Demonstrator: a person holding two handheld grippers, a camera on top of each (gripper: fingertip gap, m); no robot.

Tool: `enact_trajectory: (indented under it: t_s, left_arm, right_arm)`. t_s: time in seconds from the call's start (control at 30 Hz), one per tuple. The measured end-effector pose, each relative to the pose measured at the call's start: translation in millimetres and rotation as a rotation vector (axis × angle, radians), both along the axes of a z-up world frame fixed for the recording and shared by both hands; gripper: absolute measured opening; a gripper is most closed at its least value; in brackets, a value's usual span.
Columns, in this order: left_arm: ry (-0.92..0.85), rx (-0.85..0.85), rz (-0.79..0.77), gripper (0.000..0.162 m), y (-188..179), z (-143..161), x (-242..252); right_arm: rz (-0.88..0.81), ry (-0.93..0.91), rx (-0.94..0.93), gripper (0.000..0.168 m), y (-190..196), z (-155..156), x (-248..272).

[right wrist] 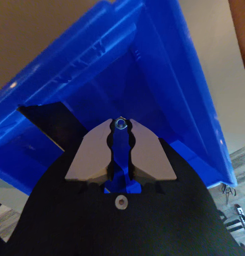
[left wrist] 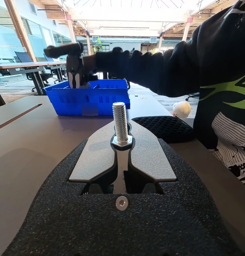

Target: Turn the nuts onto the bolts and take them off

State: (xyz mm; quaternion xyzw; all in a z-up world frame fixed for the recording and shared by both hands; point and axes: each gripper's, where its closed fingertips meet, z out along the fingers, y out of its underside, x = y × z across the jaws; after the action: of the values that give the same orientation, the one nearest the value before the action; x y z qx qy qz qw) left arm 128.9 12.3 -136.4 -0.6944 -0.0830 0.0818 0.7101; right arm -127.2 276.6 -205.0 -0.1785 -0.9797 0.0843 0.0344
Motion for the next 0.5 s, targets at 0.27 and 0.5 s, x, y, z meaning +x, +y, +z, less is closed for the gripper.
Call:
enact_trajectory:
  t_s: [0.27,0.5]
  left_arm:
    - [0.002,0.001,0.000,0.010,0.0,0.4,0.1]
    - [0.000,0.003,-0.004,0.010,0.3,0.4,0.2]
  right_arm:
    - [-0.056,-0.049,0.018,0.017,7.9,-22.7,-4.4]
    - [-0.058,-0.050,0.000,0.017,7.2,-23.3,-4.8]
